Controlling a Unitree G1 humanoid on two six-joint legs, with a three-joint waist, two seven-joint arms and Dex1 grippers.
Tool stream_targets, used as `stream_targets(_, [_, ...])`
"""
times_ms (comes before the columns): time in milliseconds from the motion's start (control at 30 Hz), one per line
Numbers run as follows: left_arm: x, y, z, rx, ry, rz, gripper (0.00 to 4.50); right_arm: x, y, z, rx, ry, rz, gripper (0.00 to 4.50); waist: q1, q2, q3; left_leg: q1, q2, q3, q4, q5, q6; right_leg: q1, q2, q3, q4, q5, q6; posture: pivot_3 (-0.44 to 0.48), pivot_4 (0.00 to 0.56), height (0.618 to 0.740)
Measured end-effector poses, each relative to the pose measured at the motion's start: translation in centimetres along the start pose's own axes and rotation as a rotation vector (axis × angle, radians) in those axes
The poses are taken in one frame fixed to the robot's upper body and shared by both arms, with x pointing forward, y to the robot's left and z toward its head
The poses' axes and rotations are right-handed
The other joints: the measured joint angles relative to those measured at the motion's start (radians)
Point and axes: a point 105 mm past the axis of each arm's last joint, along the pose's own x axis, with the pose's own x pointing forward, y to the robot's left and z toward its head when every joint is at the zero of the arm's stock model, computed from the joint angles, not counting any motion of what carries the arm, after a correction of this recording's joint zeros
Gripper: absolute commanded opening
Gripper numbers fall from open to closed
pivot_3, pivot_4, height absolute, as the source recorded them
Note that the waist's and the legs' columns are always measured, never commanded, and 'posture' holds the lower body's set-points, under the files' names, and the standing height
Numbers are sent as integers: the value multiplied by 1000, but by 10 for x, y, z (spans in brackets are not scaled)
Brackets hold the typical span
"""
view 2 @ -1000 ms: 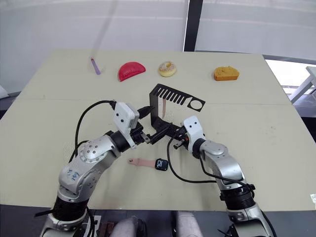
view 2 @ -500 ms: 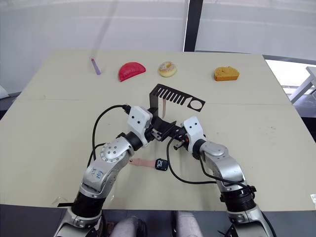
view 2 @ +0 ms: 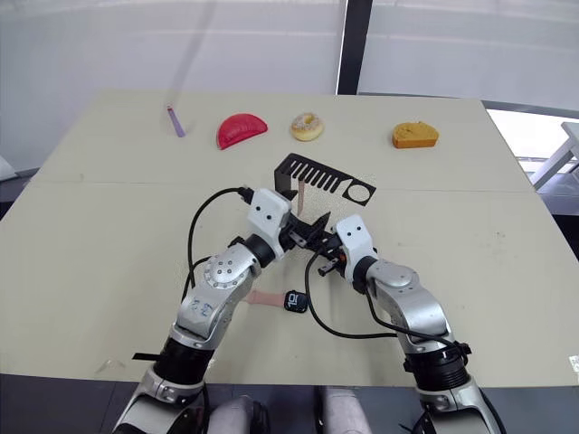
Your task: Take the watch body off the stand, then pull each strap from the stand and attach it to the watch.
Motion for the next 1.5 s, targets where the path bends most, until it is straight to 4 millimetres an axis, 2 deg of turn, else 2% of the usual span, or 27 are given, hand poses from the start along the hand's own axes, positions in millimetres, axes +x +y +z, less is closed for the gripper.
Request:
stream_targets(167, [0, 0, 2, 8, -12, 5, 92, 0, 0, 0, 8, -3, -3, 0, 0, 0, 0, 0, 0, 0, 0, 0, 0, 0, 0, 0, 0, 0, 0, 0, 150, 737])
stream_targets(200, [0, 0, 2, 8, -13, 5, 31, 0, 0, 0, 10, -3, -3, 0, 0, 0, 0, 0, 0, 0, 0, 0, 0, 0, 0, 0, 0, 0, 0, 0, 150, 737])
stream_targets(833, [-5, 9, 16, 9, -81, 27, 31, 2, -2, 2, 24, 0, -8, 0, -1, 0, 0, 0, 0, 0, 0, 0, 0, 0, 0, 0, -1, 0, 0, 0, 150, 737])
stream_targets(1000, [-24, 16, 24, -6, -104, 8, 31, 3, -8, 2, 32, 2, -20, 0, 0, 0, 0, 0, 0, 0, -1, 0, 0, 0, 0, 0, -1, 0, 0, 0, 150, 737])
stream_targets(1100, [-28, 21, 25, -12, -107, 10, 31, 4, -10, 3, 33, -3, -27, 0, 0, 0, 0, 0, 0, 0, -1, 0, 0, 0, 0, 0, -1, 0, 0, 0, 150, 737])
stream_targets(1267, [-37, 17, 27, -39, -108, -56, 31, 6, -14, 4, 36, -4, -33, 0, -1, 0, 0, 0, 0, 0, -1, 0, 0, 0, 0, 0, -1, 0, 0, 0, 150, 737])
stream_targets(1367, [-55, 12, 29, -82, -82, -194, 31, 4, -15, 4, 24, -12, -25, 0, -5, 0, 0, 0, 1, 0, -1, 0, 0, 0, 0, 0, -1, 0, 0, 0, 150, 737])
stream_targets(1500, [-83, 17, 32, -210, -1, -416, 31, -15, -15, -1, -42, -28, 1, 0, -3, 1, 2, -2, 1, -1, -1, 0, 0, -1, 0, -1, -2, 0, 0, 0, 150, 737])
